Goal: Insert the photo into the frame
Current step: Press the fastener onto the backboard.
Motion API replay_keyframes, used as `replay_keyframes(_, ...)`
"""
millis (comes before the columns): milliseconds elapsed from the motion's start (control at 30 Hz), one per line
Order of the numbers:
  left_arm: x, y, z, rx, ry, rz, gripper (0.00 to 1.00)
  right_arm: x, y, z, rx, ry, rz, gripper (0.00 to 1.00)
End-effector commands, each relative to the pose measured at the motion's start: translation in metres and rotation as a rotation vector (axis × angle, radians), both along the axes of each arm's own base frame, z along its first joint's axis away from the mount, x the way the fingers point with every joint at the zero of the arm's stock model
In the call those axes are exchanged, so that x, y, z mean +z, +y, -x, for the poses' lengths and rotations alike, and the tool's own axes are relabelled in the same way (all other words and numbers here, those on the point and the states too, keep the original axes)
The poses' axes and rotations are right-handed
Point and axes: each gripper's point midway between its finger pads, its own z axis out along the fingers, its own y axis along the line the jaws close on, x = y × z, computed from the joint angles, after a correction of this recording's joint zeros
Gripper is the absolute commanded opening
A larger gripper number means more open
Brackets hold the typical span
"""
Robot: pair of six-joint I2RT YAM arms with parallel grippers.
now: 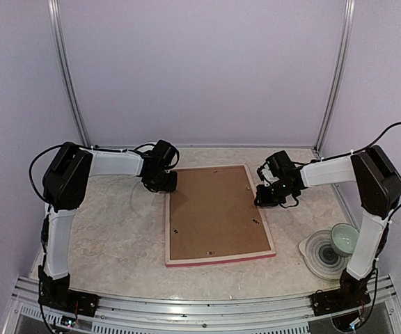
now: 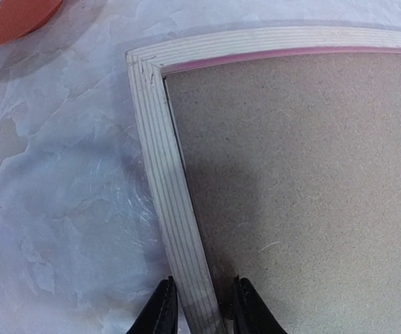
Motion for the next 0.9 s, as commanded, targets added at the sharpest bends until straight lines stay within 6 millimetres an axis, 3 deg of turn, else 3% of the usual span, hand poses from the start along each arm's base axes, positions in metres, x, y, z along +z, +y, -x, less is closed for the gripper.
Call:
replay_keyframes(0,0.0062,-0.0035,0.0101,-0.023,0.016,0.007,0.26,-0.0157,0.0082,0.0161,0.078,0.052,0.026,0.11)
replay_keyframes(400,0.0072,-0.0037,0.0096,-0.022,0.012,0.009,0.22,-0.0173,0.0087,0.0158,0.080,0.053,0.028,0.11)
replay_keyframes(500,0.0101,-0.0076,0.0101,-0.033,0.011,0.025,0.34,-0.0184,0.0086,0.0166,0.080,0.057,0.029,0.11)
replay_keyframes(567,0.0122,-0.0099,0.0106,-0.039,0.009,0.034,0.36,-0.0181,0.0088,0.0164,0.080,0.056,0.029,0.11)
replay_keyframes(867,0.0098,-0.0091,0.0127,-0.040,0.019,0.030,0.28,-0.0179,0.0085,0.0164,0.080,0.056,0.030,0.11)
